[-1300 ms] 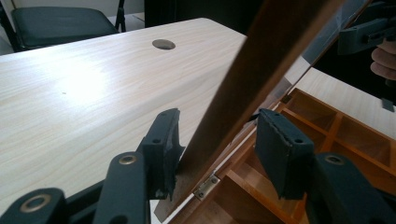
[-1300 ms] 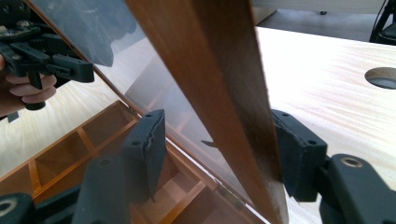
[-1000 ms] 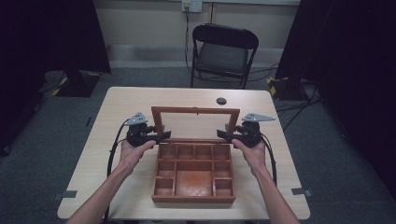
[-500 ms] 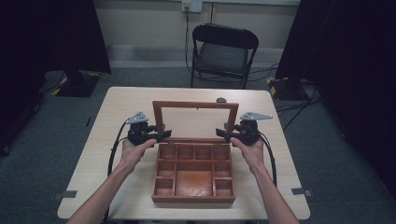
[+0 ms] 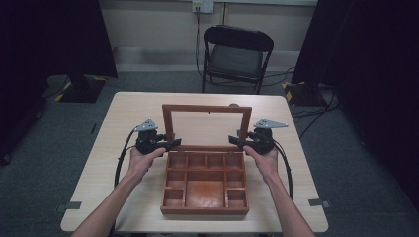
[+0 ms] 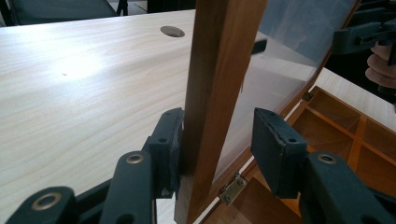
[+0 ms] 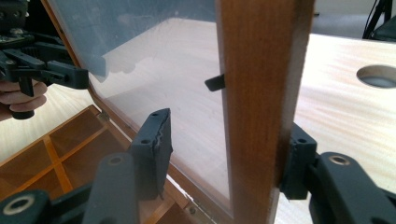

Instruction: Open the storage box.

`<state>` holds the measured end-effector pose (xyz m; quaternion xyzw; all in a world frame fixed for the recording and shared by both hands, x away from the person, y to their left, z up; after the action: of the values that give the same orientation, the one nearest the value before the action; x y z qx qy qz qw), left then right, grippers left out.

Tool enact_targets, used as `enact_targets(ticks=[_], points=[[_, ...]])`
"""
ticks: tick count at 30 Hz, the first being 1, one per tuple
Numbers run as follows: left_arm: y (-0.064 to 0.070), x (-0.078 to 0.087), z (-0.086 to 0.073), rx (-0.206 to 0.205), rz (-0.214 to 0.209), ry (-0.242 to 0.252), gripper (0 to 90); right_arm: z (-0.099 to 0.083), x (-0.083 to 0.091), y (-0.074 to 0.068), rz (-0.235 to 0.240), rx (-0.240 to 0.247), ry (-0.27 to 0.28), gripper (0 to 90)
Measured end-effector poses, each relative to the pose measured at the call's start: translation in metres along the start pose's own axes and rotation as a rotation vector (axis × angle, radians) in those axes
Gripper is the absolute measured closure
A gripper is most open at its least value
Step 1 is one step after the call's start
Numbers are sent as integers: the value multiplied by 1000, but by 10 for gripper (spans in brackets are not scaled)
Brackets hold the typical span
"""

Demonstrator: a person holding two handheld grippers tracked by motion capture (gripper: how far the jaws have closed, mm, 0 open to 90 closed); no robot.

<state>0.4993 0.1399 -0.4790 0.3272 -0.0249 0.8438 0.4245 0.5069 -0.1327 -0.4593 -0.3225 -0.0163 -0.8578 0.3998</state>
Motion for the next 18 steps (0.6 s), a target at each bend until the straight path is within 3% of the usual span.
enact_targets(ticks=[18], points=[[-7, -5, -1, 32, 13, 14, 568, -9, -9, 10, -14, -46, -35, 485]])
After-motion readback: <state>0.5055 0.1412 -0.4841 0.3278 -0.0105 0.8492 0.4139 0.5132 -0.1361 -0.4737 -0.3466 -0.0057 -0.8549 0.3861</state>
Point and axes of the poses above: each handheld gripper's, and its own axes: x roughly backward along the jaws, z roughly out of its top, y roughly to its right, the point moved 8 cm from there along -x, roughly forward along the jaws, and after that the axes turned 11 degrees about -y, right-handed, at the moved point
